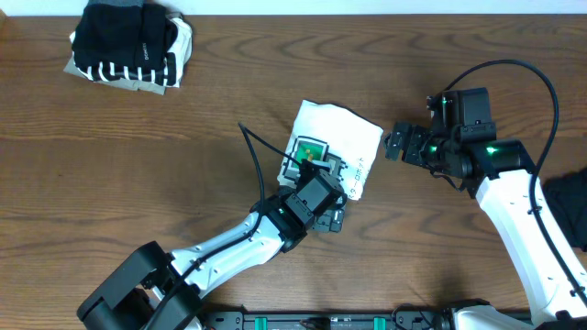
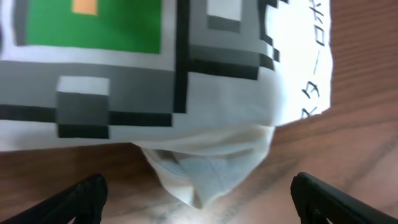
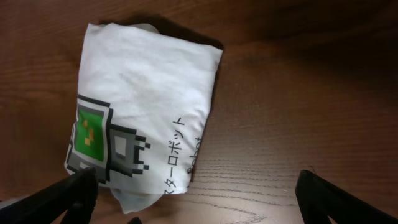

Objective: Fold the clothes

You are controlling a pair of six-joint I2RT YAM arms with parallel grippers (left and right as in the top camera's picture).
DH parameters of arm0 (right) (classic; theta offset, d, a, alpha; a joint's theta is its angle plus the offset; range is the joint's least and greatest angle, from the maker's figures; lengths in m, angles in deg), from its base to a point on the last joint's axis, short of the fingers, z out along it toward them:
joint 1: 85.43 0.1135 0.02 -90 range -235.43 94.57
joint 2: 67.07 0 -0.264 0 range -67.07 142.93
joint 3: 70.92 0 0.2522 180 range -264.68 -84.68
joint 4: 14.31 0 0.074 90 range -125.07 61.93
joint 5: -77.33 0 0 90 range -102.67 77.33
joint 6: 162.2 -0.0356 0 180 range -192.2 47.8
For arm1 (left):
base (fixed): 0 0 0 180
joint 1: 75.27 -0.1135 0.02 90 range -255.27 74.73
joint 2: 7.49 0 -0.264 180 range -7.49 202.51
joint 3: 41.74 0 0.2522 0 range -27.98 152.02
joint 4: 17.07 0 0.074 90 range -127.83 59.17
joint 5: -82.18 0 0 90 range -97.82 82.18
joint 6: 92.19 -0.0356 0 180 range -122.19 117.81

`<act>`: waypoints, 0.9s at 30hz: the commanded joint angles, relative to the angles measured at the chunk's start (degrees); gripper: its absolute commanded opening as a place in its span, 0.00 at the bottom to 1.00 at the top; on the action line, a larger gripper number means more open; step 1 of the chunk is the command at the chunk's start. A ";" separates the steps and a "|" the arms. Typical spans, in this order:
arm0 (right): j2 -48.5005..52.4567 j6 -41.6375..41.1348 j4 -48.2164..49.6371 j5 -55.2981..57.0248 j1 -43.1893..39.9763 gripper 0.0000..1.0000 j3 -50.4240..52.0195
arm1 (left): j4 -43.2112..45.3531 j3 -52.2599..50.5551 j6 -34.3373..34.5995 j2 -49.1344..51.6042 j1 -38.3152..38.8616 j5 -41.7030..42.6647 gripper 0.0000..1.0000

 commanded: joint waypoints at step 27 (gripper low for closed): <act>-0.55 2.08 -1.77 0.20 -0.48 0.99 -0.46 | 4.70 1.29 -4.33 4.94 6.93 -5.33 0.93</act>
